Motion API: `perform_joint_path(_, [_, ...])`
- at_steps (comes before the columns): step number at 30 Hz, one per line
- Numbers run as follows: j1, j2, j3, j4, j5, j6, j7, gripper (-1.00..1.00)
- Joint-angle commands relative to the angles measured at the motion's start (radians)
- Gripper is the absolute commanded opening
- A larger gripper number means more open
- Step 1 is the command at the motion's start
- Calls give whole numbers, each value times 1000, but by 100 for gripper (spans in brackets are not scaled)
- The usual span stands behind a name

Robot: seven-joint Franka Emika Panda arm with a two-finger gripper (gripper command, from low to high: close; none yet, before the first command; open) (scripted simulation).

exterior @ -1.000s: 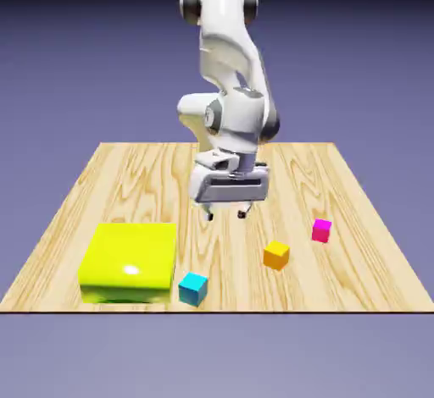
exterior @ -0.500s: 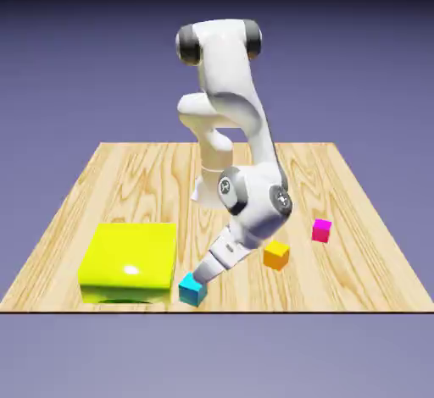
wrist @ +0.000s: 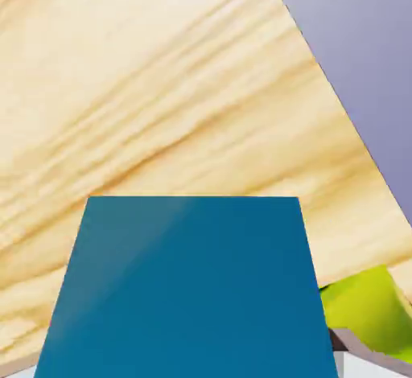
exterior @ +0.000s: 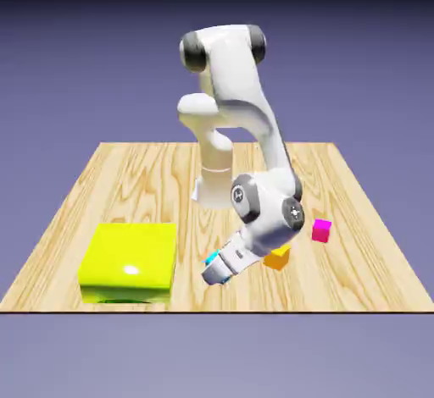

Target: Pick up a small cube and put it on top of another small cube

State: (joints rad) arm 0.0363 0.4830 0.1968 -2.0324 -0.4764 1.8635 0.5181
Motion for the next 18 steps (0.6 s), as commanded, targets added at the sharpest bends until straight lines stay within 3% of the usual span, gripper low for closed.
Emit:
perform_joint_path(1, [13, -9, 2, -3, 41, -13, 36, -100])
perform_joint_path(13, [143, -97, 25, -33, 477, -150, 392, -100])
perform_joint_path(17, [147, -53, 20, -158, 470, 18, 396, -100])
perform_joint_path(18, [147, -52, 20, -158, 470, 18, 396, 100])
